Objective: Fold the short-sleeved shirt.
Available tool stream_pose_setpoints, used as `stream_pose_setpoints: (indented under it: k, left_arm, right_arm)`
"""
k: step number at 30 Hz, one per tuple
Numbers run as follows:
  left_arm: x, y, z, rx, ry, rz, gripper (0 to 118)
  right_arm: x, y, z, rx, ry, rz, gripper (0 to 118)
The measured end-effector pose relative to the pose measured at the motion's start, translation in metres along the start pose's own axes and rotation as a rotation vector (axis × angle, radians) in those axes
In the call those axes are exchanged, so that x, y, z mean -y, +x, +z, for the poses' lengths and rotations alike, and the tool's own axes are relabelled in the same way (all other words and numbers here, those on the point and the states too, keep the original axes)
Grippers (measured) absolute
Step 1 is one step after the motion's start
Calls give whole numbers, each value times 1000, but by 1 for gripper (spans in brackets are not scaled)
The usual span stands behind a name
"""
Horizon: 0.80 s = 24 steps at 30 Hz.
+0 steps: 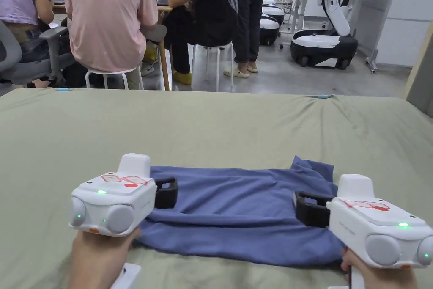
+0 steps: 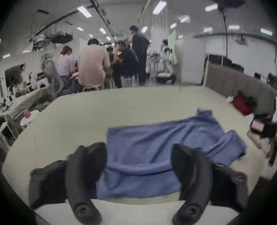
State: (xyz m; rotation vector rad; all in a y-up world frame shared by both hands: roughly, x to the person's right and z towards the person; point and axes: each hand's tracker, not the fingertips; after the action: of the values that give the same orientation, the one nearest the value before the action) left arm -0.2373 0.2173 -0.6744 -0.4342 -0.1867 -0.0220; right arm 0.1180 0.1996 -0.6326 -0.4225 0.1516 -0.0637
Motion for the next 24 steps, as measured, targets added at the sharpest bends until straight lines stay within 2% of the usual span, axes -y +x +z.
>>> stream_pose_setpoints:
  k: [2,3,4,5,8,11,13,15,17,18,19,20,21,22,24]
  left_arm:
    - [1,7,12,52,32,22,31]
    - [3,9,17,56,24,23,13]
    - [4,10,21,49,22,19,0]
    - [6,11,25,35,21,11,0]
    - [9,-1,32,50,20,24,0]
    - [15,-23,35,-24,-14,18,0]
    - [21,-51,29,-59,-89,89,0]
    - [31,-80,20,-64,-185,223,0]
    - [44,-102,12,-96,-228,270,23]
    - [49,-107,6,-105,-254,264,43]
    - [56,-112,0,-107,-279,268,75]
    - [63,-115,-8,-104,-311,278,96]
    - [69,-117,-15,-110,-332,288,111]
    - [74,-115,-21,-104,-337,288,112]
    - [81,-114,-34,-108,-349,294,101]
  right_arm:
    - [4,-15,13,-33,40,-12,66]
    - [7,-21,19,-34,59,4,38]
    - [10,-29,21,-21,77,28,7]
    - [13,-34,24,-1,87,57,0]
    - [17,-40,30,-4,87,79,0]
    - [19,-40,30,-13,67,88,0]
    - [19,-36,31,-11,65,87,0]
    - [21,-33,29,-16,57,76,0]
    - [25,-25,28,-39,39,34,0]
    - [27,-22,26,-47,31,13,0]
    - [30,-21,23,-36,29,17,0]
    - [32,-17,24,-30,22,21,0]
    - [35,-15,22,-28,15,23,0]
    - [37,-13,19,-25,6,21,0]
    - [41,-6,18,-14,-7,22,0]
